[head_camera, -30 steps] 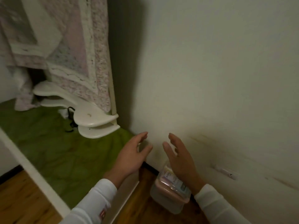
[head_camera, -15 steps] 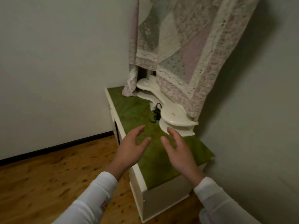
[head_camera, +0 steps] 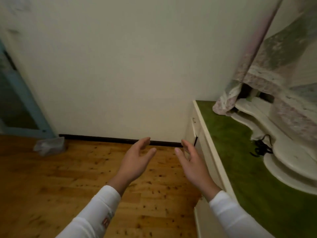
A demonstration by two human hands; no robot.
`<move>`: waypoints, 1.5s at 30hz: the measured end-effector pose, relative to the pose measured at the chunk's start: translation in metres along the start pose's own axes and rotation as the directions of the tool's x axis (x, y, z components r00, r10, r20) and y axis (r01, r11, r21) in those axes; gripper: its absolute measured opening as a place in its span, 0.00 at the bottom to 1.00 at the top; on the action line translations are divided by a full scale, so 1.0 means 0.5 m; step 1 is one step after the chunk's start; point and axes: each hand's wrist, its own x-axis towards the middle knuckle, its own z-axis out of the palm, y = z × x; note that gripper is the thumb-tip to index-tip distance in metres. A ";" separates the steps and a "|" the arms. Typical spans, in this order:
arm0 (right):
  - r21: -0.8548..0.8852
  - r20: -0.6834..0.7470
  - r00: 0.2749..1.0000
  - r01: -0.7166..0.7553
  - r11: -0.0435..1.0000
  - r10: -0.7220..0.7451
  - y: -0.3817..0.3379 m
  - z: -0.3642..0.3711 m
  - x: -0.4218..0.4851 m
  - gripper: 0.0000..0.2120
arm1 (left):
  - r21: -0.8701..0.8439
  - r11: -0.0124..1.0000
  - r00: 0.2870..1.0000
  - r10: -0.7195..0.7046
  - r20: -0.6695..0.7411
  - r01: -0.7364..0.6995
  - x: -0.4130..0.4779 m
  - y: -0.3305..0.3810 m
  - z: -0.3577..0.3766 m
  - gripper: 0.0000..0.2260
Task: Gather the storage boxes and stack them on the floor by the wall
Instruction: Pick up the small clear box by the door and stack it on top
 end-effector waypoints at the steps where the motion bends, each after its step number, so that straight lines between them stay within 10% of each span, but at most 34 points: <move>1: 0.012 0.033 0.999 0.000 1.000 0.000 -0.012 0.037 0.010 0.28 | -0.002 1.000 0.999 -0.019 -0.031 0.019 0.002 -0.025 -0.037 0.24; 19: 0.056 0.471 0.872 0.124 0.991 -0.136 -0.158 0.559 0.207 0.30 | -0.255 0.919 0.858 -0.377 -0.350 0.300 0.020 -0.306 -0.434 0.22; 45: 0.180 0.745 0.624 0.150 0.972 -0.234 -0.341 1.179 0.776 0.18 | -0.264 0.876 0.615 -0.474 -0.630 0.404 0.513 -0.586 -0.869 0.21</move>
